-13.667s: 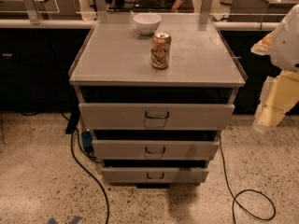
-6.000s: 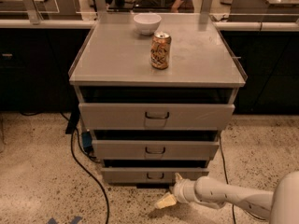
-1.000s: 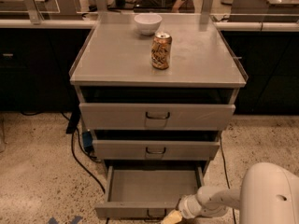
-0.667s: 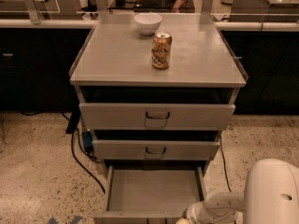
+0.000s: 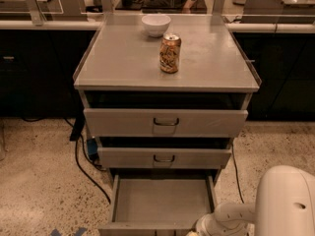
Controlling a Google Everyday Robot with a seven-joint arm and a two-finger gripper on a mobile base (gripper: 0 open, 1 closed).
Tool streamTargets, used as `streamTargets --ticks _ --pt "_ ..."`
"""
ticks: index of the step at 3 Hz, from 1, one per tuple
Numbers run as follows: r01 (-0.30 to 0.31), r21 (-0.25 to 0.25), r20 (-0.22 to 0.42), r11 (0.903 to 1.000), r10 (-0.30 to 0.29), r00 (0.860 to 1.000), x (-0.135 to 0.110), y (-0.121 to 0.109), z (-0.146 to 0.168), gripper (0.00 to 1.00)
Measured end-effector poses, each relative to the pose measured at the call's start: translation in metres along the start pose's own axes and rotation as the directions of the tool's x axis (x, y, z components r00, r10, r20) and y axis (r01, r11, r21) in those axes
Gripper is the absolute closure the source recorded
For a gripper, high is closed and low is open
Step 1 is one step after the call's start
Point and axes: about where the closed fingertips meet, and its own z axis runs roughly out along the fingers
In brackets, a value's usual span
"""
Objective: Open bottom drawer
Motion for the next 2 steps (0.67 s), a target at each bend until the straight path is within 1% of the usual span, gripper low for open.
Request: streamTargets --ticks 1,2 --pt "-0.003 0.021 -0.112 0.9998 0.005 0.994 0.0309 0.0105 -0.0152 0.00" --pt "-0.003 0.021 -0.112 0.9998 0.005 0.994 0.0261 0.0075 -0.0168 0.00"
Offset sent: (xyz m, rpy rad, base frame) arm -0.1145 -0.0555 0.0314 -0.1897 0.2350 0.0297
